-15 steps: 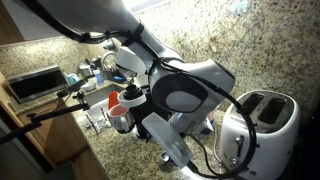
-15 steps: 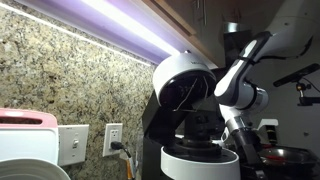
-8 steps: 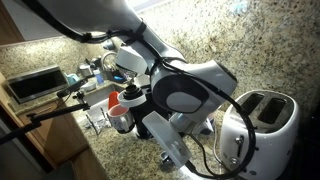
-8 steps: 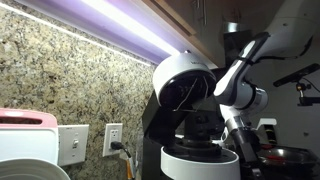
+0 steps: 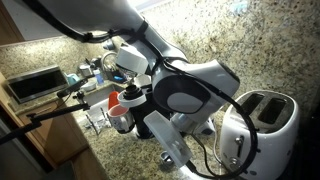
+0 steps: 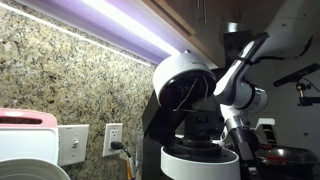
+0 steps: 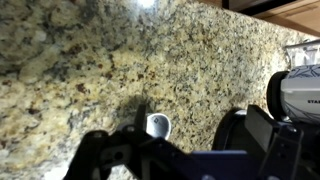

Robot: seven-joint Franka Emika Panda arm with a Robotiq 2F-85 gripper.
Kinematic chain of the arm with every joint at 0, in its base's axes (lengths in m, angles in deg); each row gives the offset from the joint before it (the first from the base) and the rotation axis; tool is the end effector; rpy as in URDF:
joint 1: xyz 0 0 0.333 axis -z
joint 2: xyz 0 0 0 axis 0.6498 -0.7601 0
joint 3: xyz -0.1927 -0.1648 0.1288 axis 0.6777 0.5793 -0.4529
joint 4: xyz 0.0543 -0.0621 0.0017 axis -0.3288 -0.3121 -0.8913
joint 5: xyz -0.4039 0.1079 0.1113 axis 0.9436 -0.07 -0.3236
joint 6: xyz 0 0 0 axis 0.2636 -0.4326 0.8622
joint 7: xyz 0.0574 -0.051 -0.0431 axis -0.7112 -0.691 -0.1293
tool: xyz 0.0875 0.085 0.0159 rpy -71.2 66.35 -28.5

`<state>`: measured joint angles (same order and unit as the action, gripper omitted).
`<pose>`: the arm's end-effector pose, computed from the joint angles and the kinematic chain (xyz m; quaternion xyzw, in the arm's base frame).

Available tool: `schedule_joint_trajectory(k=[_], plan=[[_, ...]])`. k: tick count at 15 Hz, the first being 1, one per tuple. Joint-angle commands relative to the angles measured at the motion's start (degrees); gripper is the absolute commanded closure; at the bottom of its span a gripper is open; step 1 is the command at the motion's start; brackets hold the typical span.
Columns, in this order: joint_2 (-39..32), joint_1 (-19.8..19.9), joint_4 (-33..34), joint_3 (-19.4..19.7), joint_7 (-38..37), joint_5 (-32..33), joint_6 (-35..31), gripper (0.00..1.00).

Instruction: Put the filter inside the coffee maker

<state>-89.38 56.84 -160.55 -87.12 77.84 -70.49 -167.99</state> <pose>0.5130 -0.1299 0.1039 -0.9484 -0.0369 0.1480 0.2780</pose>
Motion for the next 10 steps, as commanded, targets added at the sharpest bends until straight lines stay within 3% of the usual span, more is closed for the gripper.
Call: schedule_joint_trajectory(k=[1,10], plan=[[-0.1,0.1,0.2,-0.1,-0.1,0.1,0.1,0.00],[-6.6,0.2,3.3,-1.2,-1.8,-1.5,-7.6,0.00]])
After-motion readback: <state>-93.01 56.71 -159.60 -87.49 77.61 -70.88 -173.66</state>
